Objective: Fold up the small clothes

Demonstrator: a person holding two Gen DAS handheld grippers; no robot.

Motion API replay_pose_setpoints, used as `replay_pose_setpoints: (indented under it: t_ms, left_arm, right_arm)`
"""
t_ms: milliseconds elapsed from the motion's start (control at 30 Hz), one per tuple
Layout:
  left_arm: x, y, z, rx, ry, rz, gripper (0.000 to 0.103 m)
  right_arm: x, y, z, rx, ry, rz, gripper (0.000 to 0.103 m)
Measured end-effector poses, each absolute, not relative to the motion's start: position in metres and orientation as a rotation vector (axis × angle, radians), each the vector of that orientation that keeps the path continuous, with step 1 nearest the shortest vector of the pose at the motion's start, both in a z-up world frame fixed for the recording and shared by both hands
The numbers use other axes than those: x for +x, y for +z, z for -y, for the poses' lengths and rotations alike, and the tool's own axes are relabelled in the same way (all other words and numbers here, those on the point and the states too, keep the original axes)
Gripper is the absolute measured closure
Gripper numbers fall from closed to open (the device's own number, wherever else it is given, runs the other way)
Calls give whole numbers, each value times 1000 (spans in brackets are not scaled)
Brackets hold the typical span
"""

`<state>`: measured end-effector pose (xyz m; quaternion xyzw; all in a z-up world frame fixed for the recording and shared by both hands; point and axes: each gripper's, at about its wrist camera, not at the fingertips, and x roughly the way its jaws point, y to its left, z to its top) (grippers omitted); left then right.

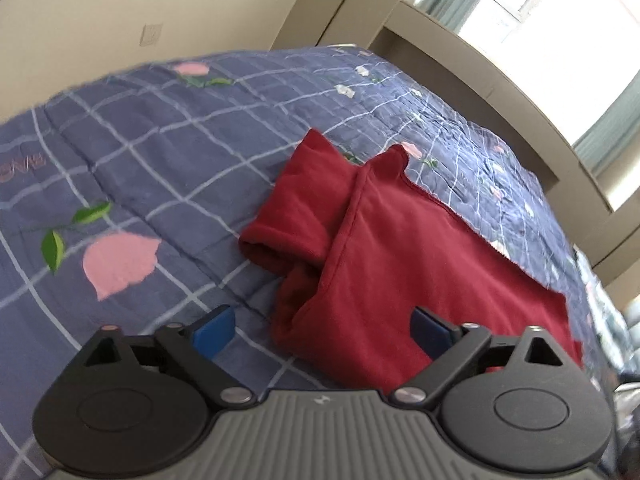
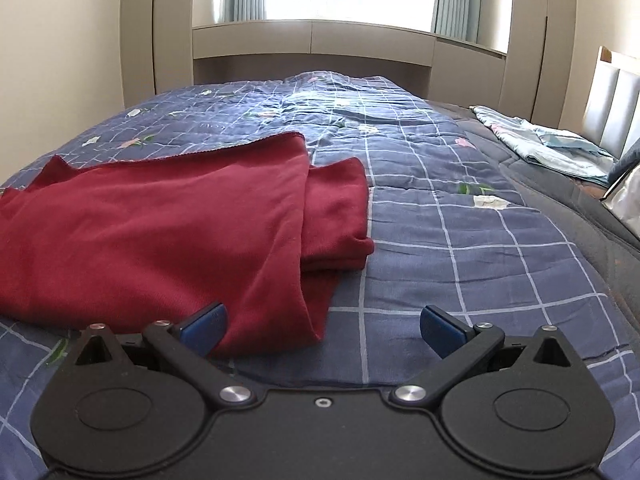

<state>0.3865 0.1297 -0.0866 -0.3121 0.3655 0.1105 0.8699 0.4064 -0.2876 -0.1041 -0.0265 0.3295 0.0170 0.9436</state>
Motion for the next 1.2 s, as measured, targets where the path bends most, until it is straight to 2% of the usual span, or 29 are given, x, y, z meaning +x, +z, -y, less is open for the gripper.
replay_pose_setpoints:
  t_ms: [367,567,667,733,767,800,833,867,933,1067,1100,1133,1200]
  left_arm:
    - [390,-85,-123,-594,225,-770,14]
    - [394,-87,-124,-585,216,-786,14]
    - [397,-88,-125,-569,213,-792,14]
    - [396,-88,-126,-571,213,-785,19]
    - [396,-88,-127,-576,212,-783,27]
    - [397,-88,-128,-586,207,-787,40]
    - [397,-89,-130,-595,201,-795,47]
    - [397,-90,-132,-607,195,-807,56]
    - [396,-90,-136,-623,187,-810,61]
    - [396,-88,-139,-623,160,-813,79]
    - [397,-87,-139,-625,152,-812,85]
    - [397,-85,-140,-623,144,-807,87]
    - [397,-82,-139,-614,141,-802,91]
  right_arm:
    - [399,-99,281,-94,63,-614,1]
    - [406,-100,305,155,164,-660,1]
    - [411,-99,305,185,182,-677,3]
    - [415,-100,304,204,187,-693,17]
    - [417,-101,303,217,184,-702,21]
    - [418,-101,302,226,181,-703,33]
    - [419,-101,301,233,178,-706,42]
    - [419,-100,301,237,169,-707,44]
    - [419,-101,303,244,156,-708,48]
    - [419,-101,307,261,144,-716,59]
    - [419,-100,309,271,143,-717,69]
    - [419,-99,310,276,145,-716,76]
    - [419,-96,312,282,157,-711,83]
